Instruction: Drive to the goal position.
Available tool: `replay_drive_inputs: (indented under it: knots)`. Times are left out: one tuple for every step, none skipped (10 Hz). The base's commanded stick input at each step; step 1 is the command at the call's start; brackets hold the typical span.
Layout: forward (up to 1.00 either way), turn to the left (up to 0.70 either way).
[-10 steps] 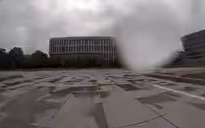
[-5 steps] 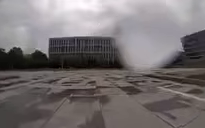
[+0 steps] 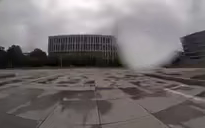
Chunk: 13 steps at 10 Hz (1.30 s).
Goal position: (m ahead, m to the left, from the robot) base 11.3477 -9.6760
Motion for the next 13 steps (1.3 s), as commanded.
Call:
replay_drive_inputs:
  knots:
    - [0.70, 0.00]
    - [0.70, -0.01]
    - [0.70, 0.00]
    - [0.70, 0.00]
    - [0.70, 0.00]
    - [0.70, 0.01]
    - [0.70, 0.01]
    - [0.70, 0.00]
    - [0.70, 0.00]
    - [0.70, 0.00]
    - [0.70, 0.00]
    - [0.70, 0.00]
    - [0.70, 0.00]
